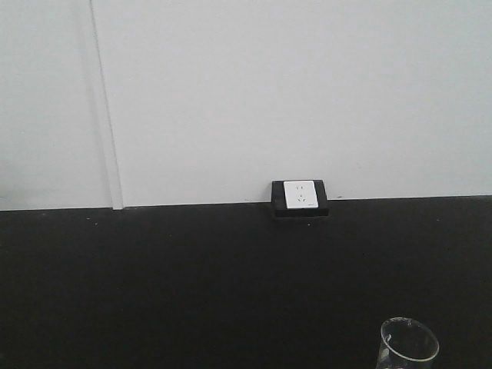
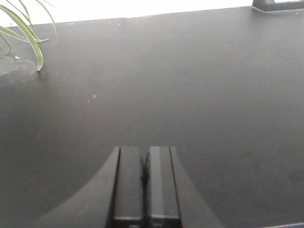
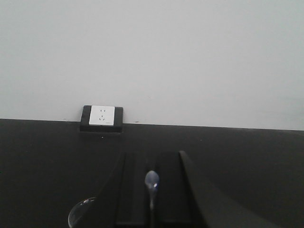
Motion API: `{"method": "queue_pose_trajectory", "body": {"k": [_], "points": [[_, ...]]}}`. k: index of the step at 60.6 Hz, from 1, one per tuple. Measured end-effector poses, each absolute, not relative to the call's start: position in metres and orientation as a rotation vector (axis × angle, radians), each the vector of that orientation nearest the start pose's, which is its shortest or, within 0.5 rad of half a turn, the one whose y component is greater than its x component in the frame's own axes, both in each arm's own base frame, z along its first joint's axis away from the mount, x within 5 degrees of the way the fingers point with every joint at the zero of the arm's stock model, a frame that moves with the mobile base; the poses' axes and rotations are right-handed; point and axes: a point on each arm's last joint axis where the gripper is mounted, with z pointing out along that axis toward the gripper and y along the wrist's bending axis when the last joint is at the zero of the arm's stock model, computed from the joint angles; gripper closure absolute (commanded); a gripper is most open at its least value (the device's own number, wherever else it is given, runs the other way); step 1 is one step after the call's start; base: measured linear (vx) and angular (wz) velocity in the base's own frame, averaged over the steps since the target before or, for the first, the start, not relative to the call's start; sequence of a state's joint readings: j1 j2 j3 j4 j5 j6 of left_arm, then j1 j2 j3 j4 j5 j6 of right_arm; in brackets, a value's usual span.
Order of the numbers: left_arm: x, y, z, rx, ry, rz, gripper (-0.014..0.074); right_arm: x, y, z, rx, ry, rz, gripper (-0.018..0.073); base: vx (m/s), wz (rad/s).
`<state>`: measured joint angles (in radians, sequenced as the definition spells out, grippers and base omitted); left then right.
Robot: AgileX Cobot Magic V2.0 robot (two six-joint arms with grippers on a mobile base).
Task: Grab transparent chemical and place on left bench
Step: 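Lift the pipette up out of the beaker with the right gripper, then drive the base to the bench with white bins, holding the pipette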
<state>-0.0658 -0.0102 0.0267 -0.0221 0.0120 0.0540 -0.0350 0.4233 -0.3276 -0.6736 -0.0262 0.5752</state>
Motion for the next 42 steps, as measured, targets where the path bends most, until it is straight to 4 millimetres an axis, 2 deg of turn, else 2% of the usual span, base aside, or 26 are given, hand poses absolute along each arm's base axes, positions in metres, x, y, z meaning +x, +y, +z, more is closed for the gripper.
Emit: {"method": "queue_pose_trajectory", "body": {"k": [20, 42], "points": [[0.0565, -0.0038, 0.2036, 0.074, 1.51, -0.027, 0.06, 0.1003, -0.0021, 0.2951, -0.062, 1.558, -0.092, 0.0445, -0.06, 0.04], [0.0565, -0.0038, 0.2036, 0.074, 1.51, -0.027, 0.06, 0.1003, -0.0021, 0.2951, -0.062, 1.558, -0.092, 0.0445, -0.21, 0.08]]}}
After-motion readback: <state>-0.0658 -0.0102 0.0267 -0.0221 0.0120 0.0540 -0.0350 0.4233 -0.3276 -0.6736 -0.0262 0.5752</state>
